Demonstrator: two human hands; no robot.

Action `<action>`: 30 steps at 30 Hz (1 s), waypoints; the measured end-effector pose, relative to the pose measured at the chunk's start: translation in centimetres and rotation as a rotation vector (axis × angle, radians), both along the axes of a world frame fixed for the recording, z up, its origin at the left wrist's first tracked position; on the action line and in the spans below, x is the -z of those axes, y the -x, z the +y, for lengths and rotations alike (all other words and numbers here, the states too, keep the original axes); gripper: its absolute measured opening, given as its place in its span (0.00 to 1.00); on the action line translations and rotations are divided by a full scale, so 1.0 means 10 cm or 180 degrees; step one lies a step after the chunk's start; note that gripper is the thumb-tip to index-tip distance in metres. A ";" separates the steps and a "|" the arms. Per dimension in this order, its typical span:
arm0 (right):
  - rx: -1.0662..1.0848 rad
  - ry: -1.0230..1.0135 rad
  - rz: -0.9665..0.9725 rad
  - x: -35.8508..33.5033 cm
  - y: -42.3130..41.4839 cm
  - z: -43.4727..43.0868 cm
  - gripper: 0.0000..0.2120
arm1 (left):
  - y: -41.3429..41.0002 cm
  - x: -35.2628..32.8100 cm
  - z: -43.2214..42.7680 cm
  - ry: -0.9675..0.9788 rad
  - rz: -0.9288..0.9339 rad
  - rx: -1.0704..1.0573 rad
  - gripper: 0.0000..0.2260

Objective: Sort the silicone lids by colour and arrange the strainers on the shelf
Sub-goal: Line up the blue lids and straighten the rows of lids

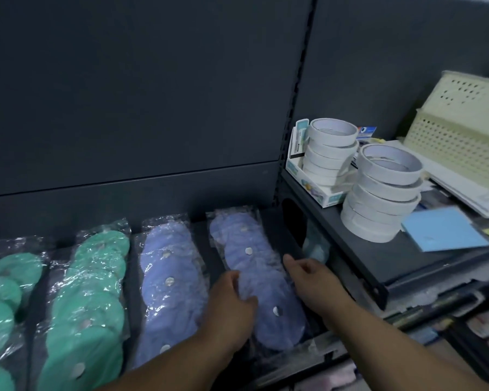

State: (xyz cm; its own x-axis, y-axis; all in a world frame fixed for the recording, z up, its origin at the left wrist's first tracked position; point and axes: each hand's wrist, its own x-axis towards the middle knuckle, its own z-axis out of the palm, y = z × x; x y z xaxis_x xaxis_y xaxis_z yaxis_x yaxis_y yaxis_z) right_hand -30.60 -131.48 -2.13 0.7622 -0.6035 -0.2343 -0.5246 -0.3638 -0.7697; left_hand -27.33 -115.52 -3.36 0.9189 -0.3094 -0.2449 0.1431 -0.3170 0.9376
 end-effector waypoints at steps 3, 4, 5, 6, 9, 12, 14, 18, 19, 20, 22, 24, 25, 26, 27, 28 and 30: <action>-0.0230 -0.0540 0.0017 -0.07 0.09 0.05 0.18 | 0.08 -0.04 -0.07 -0.0072 0.0014 -0.0120 0.16; -0.0355 -0.0743 -0.0011 -0.07 0.11 0.07 0.20 | 0.09 -0.05 -0.09 -0.0049 0.0091 -0.0157 0.18; -0.0459 -0.0902 -0.0040 -0.05 0.13 0.09 0.23 | 0.10 -0.04 -0.10 -0.0010 0.0185 -0.0201 0.20; -0.0499 -0.1026 -0.0091 -0.01 0.14 0.10 0.25 | 0.11 -0.04 -0.12 0.0039 0.0240 -0.0241 0.22; -0.0549 -0.1180 -0.0437 0.02 0.15 0.08 0.26 | 0.14 -0.04 -0.14 0.0043 0.0150 -0.0343 0.30; -0.0693 -0.1262 -0.0643 -0.01 0.07 0.04 0.26 | 0.11 -0.07 -0.15 0.0255 0.0026 -0.0546 0.31; -0.0807 -0.1046 -0.0561 -0.01 0.01 0.04 0.27 | 0.08 -0.10 -0.15 0.0271 0.0032 -0.0516 0.29; -0.0771 -0.0616 -0.0445 0.00 -0.15 0.02 0.24 | 0.01 -0.19 -0.14 0.0094 0.0154 -0.0272 0.21; -0.0749 -0.0565 -0.0442 -0.01 -0.19 0.02 0.22 | -0.03 -0.22 -0.14 0.0068 0.0181 -0.0267 0.19; -0.0733 -0.0527 -0.0436 -0.03 -0.24 0.02 0.21 | -0.09 -0.25 -0.16 0.0090 0.0213 -0.0286 0.17; -0.0760 -0.0476 -0.0408 -0.05 -0.35 0.01 0.22 | -0.22 -0.28 -0.18 0.0179 0.0352 -0.0360 0.17; -0.0912 -0.0368 -0.0245 -0.08 -0.43 0.02 0.23 | -0.30 -0.28 -0.21 0.0171 0.0486 -0.0399 0.17; -0.1004 -0.0299 -0.0121 -0.09 -0.46 0.02 0.25 | -0.33 -0.26 -0.22 0.0120 0.0528 -0.0369 0.18; -0.1080 -0.0236 -0.0007 -0.09 -0.48 0.01 0.26 | -0.33 -0.25 -0.23 0.0084 0.0528 -0.0309 0.19; -0.1122 -0.0193 0.0094 -0.08 -0.49 0.00 0.28 | -0.32 -0.23 -0.23 0.0049 0.0509 -0.0234 0.20; -0.1122 -0.0170 0.0160 -0.08 -0.49 0.00 0.28 | -0.31 -0.21 -0.23 0.0033 0.0492 -0.0151 0.21; -0.1006 -0.0173 0.0187 -0.05 -0.48 -0.03 0.25 | -0.29 -0.21 -0.22 0.0007 0.0509 -0.0014 0.21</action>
State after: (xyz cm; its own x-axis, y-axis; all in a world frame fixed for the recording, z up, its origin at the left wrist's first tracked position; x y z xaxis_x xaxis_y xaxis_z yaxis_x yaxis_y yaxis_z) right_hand -25.84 -131.79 -1.66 0.8940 -0.3245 -0.3090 -0.4365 -0.4749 -0.7641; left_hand -24.44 -117.71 -1.25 0.8695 -0.3061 -0.3876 0.2921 -0.3141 0.9033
